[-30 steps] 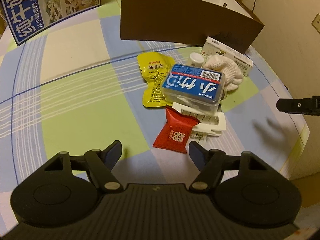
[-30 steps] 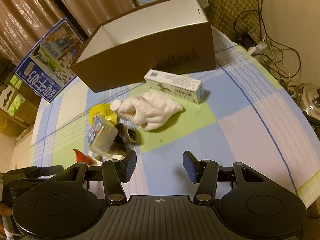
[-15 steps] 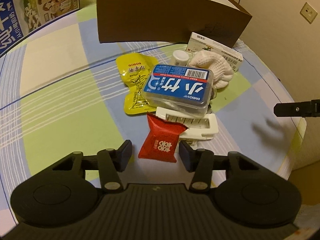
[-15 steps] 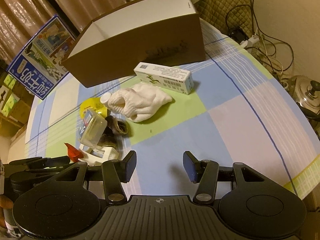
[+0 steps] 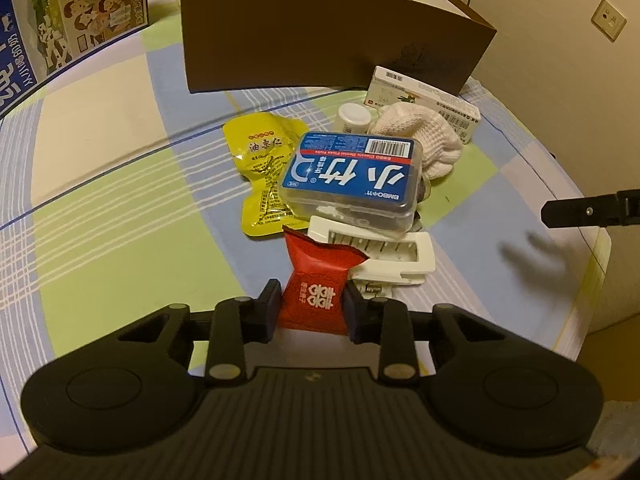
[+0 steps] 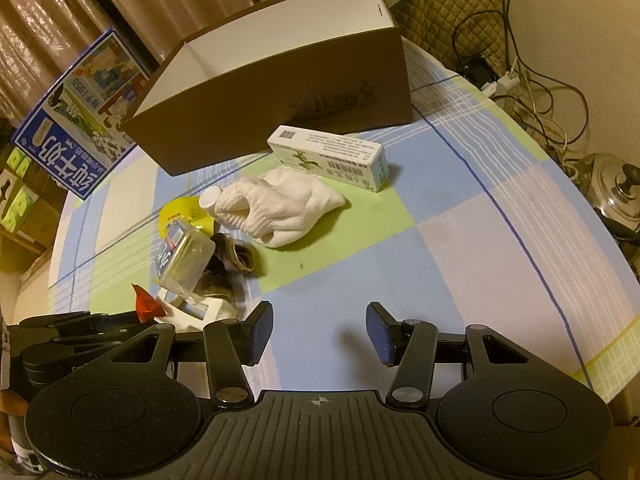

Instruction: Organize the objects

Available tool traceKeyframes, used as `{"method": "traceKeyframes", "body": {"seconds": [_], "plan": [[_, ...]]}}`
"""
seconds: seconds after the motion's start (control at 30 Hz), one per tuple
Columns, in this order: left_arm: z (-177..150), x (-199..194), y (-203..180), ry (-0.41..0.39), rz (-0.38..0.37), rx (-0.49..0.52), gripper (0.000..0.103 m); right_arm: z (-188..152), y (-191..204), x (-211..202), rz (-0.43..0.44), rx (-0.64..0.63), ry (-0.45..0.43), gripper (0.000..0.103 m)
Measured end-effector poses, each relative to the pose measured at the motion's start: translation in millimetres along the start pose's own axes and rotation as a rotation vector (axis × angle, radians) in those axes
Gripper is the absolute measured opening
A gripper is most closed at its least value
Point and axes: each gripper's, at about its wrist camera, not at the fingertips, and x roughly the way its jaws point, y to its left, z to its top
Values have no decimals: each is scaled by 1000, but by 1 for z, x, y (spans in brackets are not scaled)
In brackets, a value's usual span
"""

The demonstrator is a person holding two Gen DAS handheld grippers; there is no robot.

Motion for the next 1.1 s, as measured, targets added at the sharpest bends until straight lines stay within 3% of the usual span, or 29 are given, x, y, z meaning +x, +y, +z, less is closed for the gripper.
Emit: {"method": "traceKeyframes", "body": {"seconds": [0.3,0.67,0.93,1.1], "plan": [[-9,-13,19,-5,37,-57,21,8,18,6,50,-83,-20,49],[-24,-35,69,-8,152,-217,21,23,80,26,203,-393,-59,49],[-31,-46,88,-18,190,-297,21,32,118,63,183,-628,1,50],[-35,-48,95,-20,199,-330,21,35,132,90,156,-723,68,56]]}}
